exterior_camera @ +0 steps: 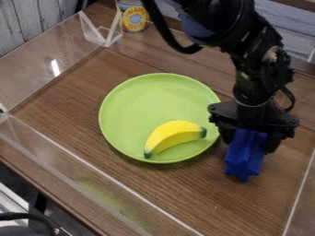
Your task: Put the blue object in the green plate
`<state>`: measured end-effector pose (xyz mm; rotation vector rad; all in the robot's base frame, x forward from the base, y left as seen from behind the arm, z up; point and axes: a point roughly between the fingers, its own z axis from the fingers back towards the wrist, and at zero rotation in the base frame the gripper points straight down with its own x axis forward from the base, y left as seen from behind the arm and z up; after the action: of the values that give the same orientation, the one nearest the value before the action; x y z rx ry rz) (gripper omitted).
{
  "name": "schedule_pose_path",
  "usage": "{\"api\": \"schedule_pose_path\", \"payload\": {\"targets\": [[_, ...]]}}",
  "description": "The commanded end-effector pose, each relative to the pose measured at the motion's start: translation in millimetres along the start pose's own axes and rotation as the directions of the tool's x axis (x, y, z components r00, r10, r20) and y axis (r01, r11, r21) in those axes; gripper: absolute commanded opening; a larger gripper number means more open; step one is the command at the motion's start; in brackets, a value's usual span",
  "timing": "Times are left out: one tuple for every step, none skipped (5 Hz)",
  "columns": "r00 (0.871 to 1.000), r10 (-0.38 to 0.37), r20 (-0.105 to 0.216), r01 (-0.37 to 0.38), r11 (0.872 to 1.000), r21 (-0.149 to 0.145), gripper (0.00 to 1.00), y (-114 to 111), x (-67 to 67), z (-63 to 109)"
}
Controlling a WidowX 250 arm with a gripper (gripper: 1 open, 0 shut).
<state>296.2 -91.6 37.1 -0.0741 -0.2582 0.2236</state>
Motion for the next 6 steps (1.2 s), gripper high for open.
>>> {"api": "schedule_pose_path", "payload": {"targets": [[0.999,0.001,0.039,-0.001,1.000,-0.012,0.00,-2.5,12.3,11.8],[0.999,-0.001,0.034,0.001,1.000,-0.004,0.00,-1.2,13.1,13.2],[1.000,-0.002,0.029,0.002,1.000,0.004,0.00,0.2,14.0,13.9],[1.000,-0.002,0.024,0.001,1.000,0.009,0.00,1.5,14.6,13.4],[1.000,-0.004,0.019,0.003,1.000,0.017,0.00,2.8,15.3,14.1],[1.000,0.000,0.015,-0.001,1.000,0.019,0.00,4.2,15.6,11.9]]}}
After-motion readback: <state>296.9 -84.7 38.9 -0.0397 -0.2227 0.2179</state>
